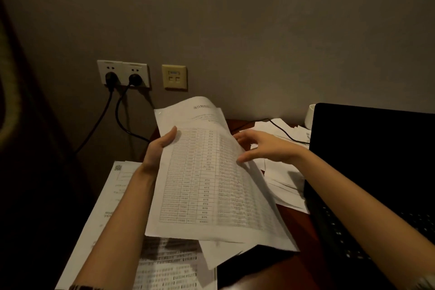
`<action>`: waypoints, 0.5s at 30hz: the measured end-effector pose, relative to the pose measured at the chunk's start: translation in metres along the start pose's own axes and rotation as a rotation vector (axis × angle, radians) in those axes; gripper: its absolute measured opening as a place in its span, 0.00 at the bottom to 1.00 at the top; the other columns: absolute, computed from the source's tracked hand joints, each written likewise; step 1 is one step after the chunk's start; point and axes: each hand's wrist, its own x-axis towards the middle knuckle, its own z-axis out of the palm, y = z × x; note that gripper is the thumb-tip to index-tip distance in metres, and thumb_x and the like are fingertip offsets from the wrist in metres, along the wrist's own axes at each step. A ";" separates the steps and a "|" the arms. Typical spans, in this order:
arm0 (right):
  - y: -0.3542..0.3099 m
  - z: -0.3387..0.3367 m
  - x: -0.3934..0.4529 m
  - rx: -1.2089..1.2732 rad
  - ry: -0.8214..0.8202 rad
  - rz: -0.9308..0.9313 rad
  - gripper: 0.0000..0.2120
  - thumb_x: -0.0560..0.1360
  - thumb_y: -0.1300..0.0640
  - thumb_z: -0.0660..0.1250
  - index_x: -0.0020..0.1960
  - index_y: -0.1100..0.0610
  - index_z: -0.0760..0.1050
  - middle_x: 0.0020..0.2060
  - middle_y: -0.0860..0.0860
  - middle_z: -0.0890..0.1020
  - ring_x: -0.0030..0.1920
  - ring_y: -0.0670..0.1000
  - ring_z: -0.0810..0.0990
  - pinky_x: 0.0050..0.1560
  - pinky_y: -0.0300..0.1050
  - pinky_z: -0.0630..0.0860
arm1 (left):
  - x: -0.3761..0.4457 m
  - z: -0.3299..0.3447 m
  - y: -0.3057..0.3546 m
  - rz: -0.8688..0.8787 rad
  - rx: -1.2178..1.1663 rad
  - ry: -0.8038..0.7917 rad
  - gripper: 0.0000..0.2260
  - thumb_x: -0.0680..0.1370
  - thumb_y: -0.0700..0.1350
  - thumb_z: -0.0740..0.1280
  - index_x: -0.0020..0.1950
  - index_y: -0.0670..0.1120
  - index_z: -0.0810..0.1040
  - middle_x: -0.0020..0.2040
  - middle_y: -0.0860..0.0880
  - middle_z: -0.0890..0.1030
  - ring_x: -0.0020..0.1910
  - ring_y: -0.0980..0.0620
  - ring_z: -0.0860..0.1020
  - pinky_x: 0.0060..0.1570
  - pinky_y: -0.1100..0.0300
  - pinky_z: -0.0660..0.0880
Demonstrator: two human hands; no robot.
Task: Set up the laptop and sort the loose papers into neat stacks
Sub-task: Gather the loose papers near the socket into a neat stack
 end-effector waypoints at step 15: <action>0.050 0.006 -0.002 0.772 0.265 0.355 0.22 0.71 0.53 0.71 0.61 0.62 0.74 0.54 0.57 0.82 0.54 0.56 0.81 0.52 0.50 0.78 | 0.008 -0.004 -0.019 0.215 0.034 0.124 0.25 0.76 0.64 0.58 0.58 0.48 0.82 0.59 0.41 0.80 0.57 0.38 0.79 0.56 0.41 0.76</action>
